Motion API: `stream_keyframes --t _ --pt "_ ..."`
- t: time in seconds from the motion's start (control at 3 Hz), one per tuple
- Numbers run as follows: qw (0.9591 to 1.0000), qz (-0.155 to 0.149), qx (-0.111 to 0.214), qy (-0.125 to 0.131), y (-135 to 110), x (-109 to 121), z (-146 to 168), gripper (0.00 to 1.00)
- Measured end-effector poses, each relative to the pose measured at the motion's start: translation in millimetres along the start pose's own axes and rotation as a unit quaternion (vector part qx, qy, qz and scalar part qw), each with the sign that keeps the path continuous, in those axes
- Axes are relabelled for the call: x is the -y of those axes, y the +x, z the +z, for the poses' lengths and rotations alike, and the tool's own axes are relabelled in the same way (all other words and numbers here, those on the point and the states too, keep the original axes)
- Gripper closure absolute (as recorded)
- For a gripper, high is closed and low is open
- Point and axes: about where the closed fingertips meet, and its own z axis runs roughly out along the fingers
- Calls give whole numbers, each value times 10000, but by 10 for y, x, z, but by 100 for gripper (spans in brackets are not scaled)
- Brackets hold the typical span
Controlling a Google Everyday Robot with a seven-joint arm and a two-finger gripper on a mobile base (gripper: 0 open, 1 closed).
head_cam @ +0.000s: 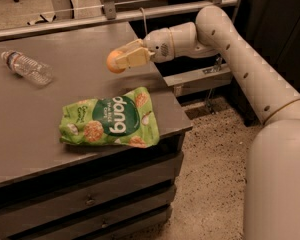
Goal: Move orange near green rice chip bag
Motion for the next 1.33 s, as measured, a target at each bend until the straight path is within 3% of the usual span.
stream_keyframes --t 0.33,0.67,1.33 --pt "9999 48 -111 -13 144 36 -148 100" --pt "9995 159 -227 -147 267 10 -191 82" --pt "9984 232 -351 -390 335 -62 -180 36"
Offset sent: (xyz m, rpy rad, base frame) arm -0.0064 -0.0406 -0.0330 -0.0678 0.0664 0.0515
